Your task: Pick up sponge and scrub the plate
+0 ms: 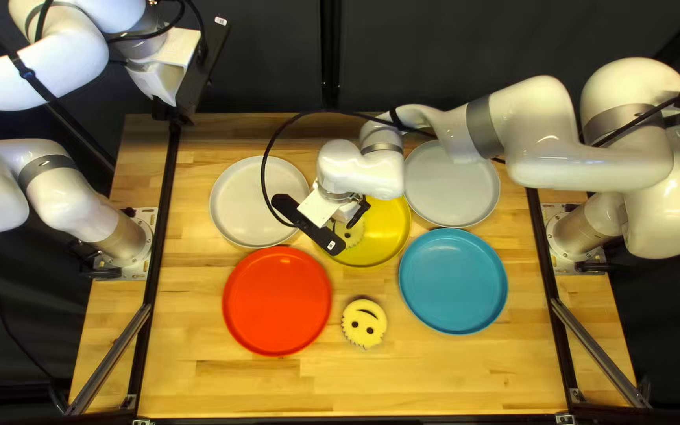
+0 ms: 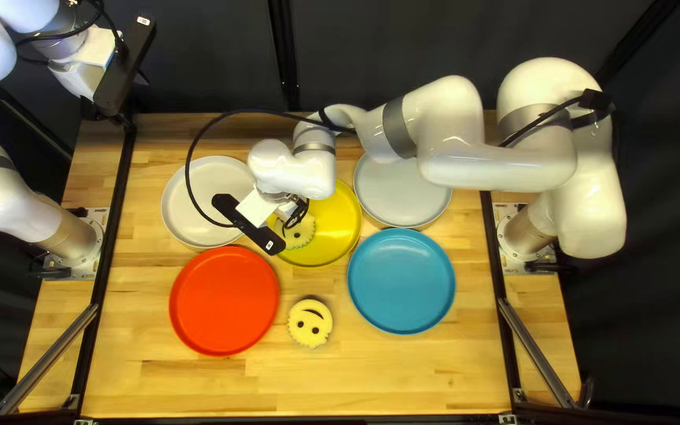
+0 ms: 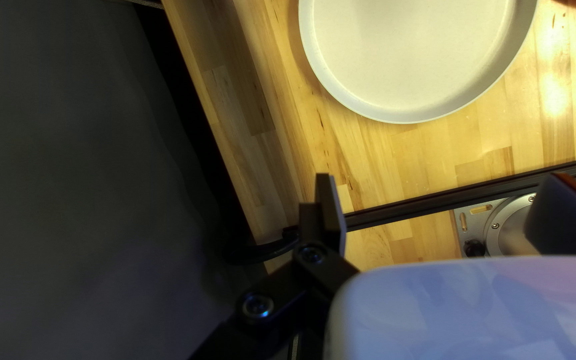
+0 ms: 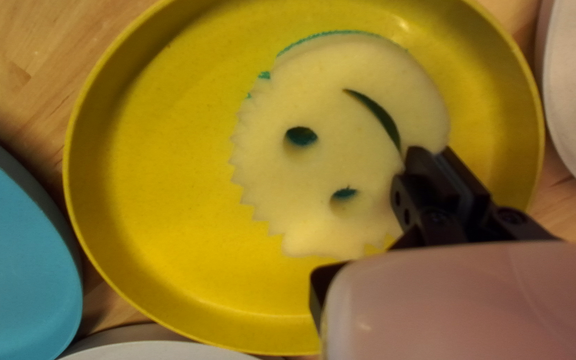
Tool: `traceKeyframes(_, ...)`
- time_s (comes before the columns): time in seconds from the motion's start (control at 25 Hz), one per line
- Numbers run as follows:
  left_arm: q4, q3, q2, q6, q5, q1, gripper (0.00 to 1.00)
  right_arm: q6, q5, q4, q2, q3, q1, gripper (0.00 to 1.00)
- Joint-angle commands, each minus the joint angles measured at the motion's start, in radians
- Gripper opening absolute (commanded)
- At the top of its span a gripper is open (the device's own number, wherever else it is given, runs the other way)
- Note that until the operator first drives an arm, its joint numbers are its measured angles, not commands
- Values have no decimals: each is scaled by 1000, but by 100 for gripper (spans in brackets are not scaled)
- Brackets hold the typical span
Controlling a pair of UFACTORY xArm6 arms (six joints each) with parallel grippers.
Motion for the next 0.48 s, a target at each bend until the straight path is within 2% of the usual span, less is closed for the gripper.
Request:
traceKeyframes(0.04,0,0,0,0,0,0,100,-55,16,33,15,-20,-54,0)
traceKeyframes(0.28,0,0,0,0,0,0,100,-81,21,61,-89,79,-92,0)
traceKeyframes(0.48,0,0,0,0,0,0,100,-155,47,86,-139,113,-193,0)
